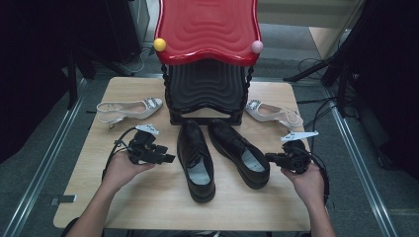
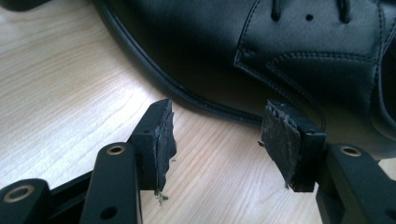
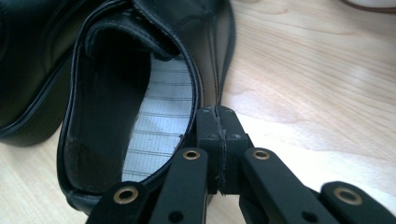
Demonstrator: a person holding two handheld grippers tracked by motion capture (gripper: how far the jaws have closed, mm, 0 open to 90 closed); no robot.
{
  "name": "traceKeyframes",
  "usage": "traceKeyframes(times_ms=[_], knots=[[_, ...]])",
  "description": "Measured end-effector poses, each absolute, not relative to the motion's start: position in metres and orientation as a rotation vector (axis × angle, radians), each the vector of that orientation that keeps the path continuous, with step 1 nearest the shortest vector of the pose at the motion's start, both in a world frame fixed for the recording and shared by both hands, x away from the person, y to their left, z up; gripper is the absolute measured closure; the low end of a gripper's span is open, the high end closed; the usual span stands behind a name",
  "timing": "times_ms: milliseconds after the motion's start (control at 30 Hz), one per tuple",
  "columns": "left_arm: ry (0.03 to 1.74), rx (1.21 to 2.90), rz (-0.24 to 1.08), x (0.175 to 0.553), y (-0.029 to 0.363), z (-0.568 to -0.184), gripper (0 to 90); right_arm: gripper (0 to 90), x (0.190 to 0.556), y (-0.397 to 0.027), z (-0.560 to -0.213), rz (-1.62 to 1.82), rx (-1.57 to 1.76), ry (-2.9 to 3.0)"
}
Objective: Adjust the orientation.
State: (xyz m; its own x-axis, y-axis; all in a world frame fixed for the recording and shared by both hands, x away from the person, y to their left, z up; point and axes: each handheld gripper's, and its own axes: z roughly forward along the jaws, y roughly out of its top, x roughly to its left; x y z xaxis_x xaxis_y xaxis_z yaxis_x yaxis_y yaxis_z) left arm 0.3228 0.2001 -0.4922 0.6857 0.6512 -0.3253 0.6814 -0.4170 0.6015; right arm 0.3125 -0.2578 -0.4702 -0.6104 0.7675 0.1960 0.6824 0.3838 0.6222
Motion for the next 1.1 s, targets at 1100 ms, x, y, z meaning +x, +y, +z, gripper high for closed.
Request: traceKeyframes(times_ms=[1100], knots=[[1.033,2.164,-0.048,0.329,0.192,-0.495,50.7,90.0,0.297,-0.206,-0.479,1.113,1.176,2.638]])
